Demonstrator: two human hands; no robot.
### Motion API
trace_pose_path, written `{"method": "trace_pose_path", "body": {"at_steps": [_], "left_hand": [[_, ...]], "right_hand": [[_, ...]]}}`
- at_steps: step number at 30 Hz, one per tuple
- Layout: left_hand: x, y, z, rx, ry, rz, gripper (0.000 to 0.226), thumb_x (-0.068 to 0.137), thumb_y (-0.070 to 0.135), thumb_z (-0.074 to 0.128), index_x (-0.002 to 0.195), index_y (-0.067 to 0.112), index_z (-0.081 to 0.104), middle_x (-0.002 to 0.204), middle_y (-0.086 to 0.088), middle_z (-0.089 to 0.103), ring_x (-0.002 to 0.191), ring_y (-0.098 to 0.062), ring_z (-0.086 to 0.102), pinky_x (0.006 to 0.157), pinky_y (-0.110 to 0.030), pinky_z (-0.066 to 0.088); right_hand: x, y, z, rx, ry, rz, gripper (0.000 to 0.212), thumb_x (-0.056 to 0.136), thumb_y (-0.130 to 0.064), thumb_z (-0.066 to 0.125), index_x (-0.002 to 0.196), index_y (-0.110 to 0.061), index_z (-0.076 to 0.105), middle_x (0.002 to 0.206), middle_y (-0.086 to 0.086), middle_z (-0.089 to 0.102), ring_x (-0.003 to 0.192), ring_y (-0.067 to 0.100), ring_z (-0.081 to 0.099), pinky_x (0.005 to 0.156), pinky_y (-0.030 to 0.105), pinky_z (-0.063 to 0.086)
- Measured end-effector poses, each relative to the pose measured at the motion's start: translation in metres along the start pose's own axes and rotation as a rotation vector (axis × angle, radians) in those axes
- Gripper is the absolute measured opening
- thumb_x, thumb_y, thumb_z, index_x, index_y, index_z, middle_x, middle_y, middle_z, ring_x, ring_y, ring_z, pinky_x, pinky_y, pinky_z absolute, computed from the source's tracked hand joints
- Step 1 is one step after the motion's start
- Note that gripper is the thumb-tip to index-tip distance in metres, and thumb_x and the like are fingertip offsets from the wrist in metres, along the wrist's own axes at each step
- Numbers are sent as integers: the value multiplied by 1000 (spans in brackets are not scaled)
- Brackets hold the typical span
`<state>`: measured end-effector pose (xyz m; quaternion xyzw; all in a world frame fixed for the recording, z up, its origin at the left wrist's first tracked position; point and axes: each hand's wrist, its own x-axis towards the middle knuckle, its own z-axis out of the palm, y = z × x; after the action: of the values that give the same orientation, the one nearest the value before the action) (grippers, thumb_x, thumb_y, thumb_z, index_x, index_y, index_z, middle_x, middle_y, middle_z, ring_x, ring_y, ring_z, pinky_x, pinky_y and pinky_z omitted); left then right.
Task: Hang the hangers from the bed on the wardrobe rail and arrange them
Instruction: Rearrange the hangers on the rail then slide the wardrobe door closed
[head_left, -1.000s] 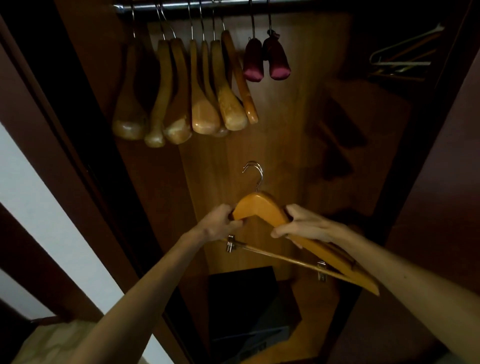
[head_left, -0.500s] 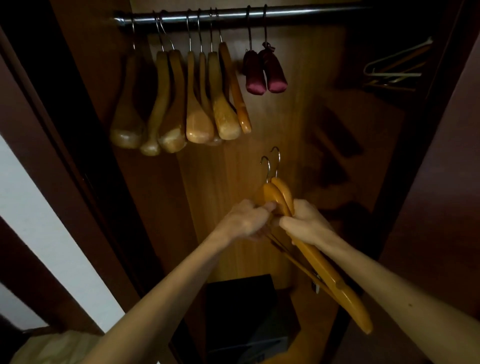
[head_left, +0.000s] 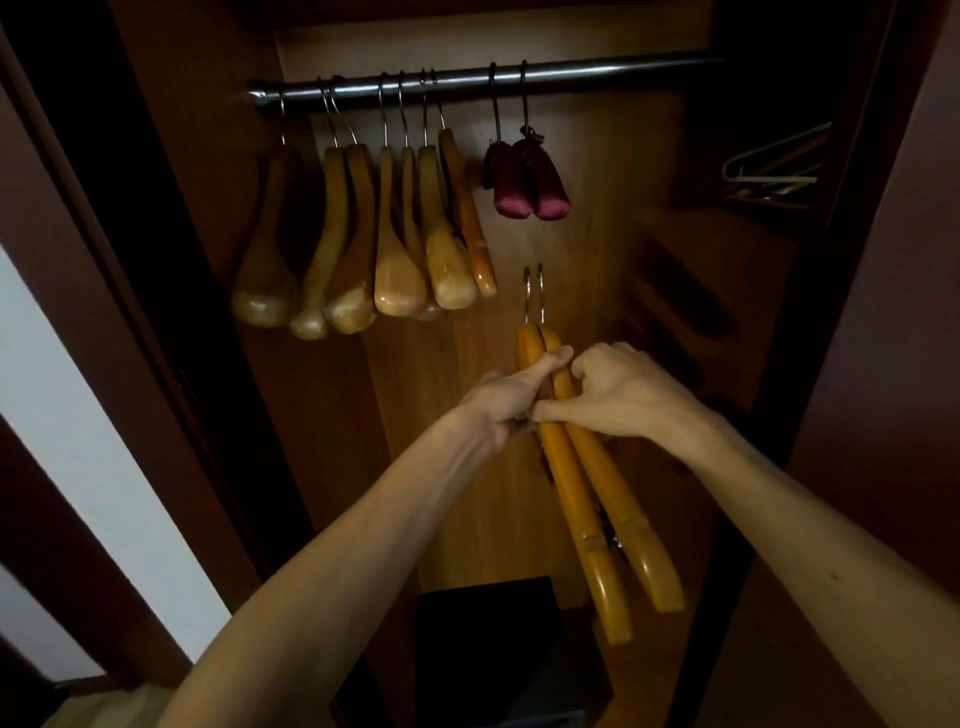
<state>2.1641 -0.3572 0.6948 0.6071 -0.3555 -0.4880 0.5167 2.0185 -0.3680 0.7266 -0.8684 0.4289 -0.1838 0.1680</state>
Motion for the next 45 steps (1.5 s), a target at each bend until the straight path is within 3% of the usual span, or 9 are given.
{"method": "trace_pose_path", "body": {"at_steps": [7, 11, 17, 24, 28, 33, 38, 41, 45], "left_hand": [[3, 14, -1, -41, -66, -16, 40, 84, 42, 76, 111, 14, 67, 95, -4, 78, 73, -9, 74, 71, -28, 55], [2, 18, 2, -18, -37, -26, 31, 84, 43, 75, 100, 17, 67, 98, -4, 79, 79, -9, 72, 67, -28, 50], [-8, 24, 4, -88, -31, -2, 43, 83, 39, 78, 113, 14, 62, 99, -9, 78, 86, -15, 76, 66, -27, 54], [-10, 57, 11, -167, -46, 96, 63, 84, 34, 79, 134, 14, 47, 92, -12, 78, 91, -24, 77, 102, -47, 51], [-6, 85, 13, -142, -29, 143, 45, 91, 36, 71, 126, 14, 53, 70, -4, 75, 99, -24, 74, 102, -46, 51], [-1, 120, 11, -106, 27, 209, 53, 93, 38, 67, 135, 9, 55, 90, -11, 75, 96, -27, 73, 80, -42, 60], [13, 148, 3, -119, 98, 219, 50, 96, 39, 62, 136, 9, 55, 113, -19, 71, 90, -30, 73, 70, -41, 62], [15, 161, 1, -6, 122, 236, 51, 97, 41, 60, 135, 9, 49, 94, -17, 71, 71, -23, 71, 50, -31, 59], [30, 179, -2, 156, 220, 279, 50, 98, 43, 58, 135, 10, 48, 75, -15, 70, 89, -31, 75, 84, -42, 61]], "right_hand": [[37, -23, -73, 38, 516, -113, 24, 93, -47, 64, 88, -27, 75, 60, -14, 61, 52, 0, 57, 73, 28, 57], [99, -67, -87, -69, 762, -208, 27, 95, -48, 59, 94, -24, 70, 79, -9, 63, 63, 4, 54, 64, 20, 47], [143, -62, -85, -288, 654, -173, 29, 88, -43, 69, 98, -16, 66, 84, -1, 63, 77, 19, 63, 79, 35, 55], [155, -30, -91, -259, 644, -104, 29, 83, -35, 76, 107, -19, 72, 107, 3, 72, 100, 21, 68, 85, 36, 53], [156, -22, -93, -135, 614, -77, 25, 93, -41, 65, 95, -18, 74, 94, 3, 73, 84, 18, 69, 68, 28, 52], [135, -19, -104, 216, 166, -18, 71, 93, -72, 37, 92, -10, 72, 80, 8, 71, 68, 17, 64, 56, 24, 46], [119, -10, -116, 438, -330, -131, 51, 91, -60, 55, 104, -12, 68, 87, 1, 73, 74, 12, 70, 66, 24, 53], [122, -12, -117, 491, -293, -161, 24, 96, -26, 62, 79, -11, 67, 62, -5, 71, 55, 0, 65, 56, 17, 52], [144, -15, -109, 395, -53, -111, 26, 79, -29, 66, 90, -9, 78, 96, 8, 77, 99, 26, 71, 94, 43, 56]]}}
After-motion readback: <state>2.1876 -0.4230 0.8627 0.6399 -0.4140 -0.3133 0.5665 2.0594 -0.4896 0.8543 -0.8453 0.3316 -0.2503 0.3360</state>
